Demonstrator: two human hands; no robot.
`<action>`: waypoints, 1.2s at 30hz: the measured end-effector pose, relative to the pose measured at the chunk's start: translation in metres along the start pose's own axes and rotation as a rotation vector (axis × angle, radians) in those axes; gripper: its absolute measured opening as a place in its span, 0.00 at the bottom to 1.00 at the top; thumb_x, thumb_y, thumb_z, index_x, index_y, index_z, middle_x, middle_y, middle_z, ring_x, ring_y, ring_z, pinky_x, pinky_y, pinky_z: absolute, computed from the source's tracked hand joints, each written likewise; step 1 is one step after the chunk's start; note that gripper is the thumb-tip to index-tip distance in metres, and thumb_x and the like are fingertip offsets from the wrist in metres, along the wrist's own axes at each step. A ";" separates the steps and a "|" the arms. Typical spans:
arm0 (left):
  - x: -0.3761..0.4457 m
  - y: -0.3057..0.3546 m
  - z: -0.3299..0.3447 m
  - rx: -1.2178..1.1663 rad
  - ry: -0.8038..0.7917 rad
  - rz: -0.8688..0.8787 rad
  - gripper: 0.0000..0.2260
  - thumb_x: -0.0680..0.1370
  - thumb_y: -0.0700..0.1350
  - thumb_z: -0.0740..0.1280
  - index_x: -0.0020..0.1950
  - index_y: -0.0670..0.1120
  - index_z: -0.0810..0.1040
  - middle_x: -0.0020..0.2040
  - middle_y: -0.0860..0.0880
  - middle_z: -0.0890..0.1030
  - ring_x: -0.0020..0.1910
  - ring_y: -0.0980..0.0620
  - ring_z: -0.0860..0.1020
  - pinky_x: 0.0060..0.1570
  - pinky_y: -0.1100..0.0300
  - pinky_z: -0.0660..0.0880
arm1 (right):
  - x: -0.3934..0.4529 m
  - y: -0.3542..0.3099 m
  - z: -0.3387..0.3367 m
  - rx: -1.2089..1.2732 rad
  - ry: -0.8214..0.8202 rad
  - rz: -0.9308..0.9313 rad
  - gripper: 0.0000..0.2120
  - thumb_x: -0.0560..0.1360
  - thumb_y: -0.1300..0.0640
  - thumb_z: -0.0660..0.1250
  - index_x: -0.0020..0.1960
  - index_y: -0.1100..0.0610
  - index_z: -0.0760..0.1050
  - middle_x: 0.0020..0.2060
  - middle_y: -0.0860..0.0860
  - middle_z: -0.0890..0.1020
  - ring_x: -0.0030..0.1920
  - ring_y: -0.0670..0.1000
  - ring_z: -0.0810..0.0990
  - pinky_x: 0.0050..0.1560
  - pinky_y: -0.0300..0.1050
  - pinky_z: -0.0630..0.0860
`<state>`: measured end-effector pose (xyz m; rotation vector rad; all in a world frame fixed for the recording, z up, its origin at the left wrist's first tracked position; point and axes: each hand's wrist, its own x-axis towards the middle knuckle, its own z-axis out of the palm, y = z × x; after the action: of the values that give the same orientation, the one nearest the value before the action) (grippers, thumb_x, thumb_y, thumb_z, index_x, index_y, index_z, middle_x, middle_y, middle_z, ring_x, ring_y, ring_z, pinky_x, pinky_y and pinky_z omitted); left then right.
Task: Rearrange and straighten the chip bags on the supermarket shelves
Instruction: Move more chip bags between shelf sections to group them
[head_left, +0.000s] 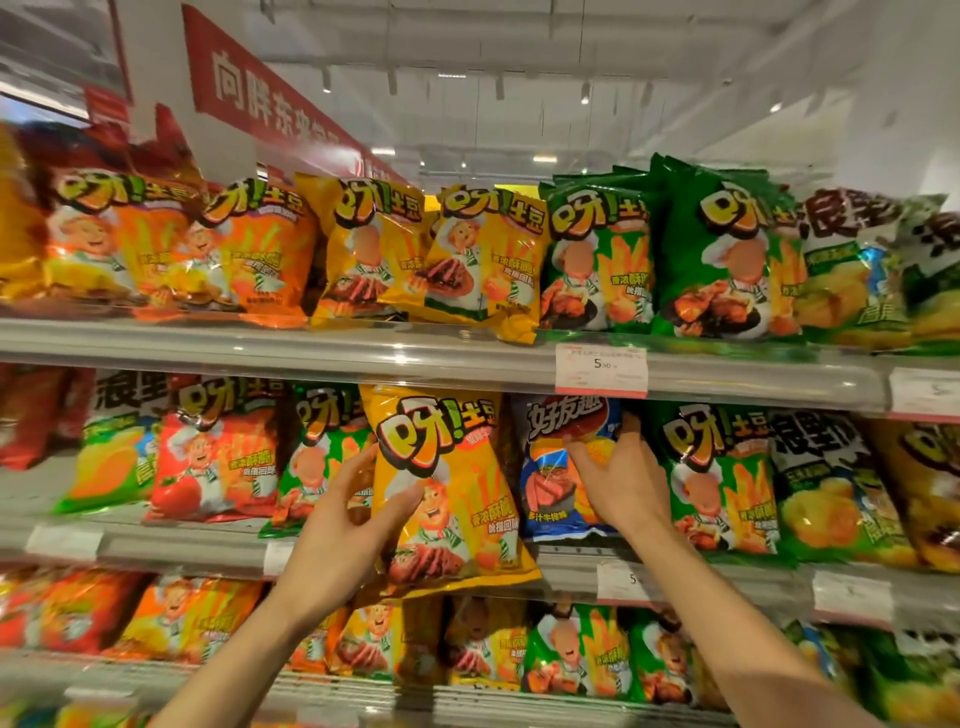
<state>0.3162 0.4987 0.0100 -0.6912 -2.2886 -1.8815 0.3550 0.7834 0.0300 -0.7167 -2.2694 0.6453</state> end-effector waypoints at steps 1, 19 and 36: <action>0.000 -0.001 -0.001 -0.005 0.000 0.001 0.25 0.75 0.56 0.70 0.66 0.67 0.61 0.62 0.65 0.70 0.62 0.60 0.70 0.54 0.65 0.66 | 0.000 -0.003 -0.002 -0.018 0.008 -0.005 0.37 0.76 0.36 0.64 0.73 0.59 0.60 0.58 0.60 0.79 0.54 0.65 0.80 0.44 0.53 0.76; 0.028 0.008 0.071 0.241 -0.069 0.167 0.30 0.76 0.62 0.67 0.75 0.57 0.64 0.63 0.60 0.77 0.48 0.57 0.82 0.55 0.51 0.78 | -0.040 0.063 -0.090 0.006 0.029 0.051 0.36 0.74 0.34 0.65 0.73 0.53 0.61 0.57 0.49 0.80 0.56 0.57 0.79 0.48 0.50 0.74; 0.073 0.004 0.173 0.694 -0.100 0.163 0.29 0.81 0.60 0.59 0.73 0.41 0.64 0.61 0.41 0.77 0.58 0.41 0.78 0.54 0.48 0.77 | -0.048 0.114 -0.127 0.226 0.057 0.110 0.38 0.72 0.36 0.68 0.74 0.53 0.62 0.57 0.46 0.78 0.58 0.50 0.77 0.56 0.49 0.74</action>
<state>0.2882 0.6841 -0.0007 -0.8266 -2.5981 -0.8910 0.5110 0.8671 0.0230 -0.7421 -2.0748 0.9055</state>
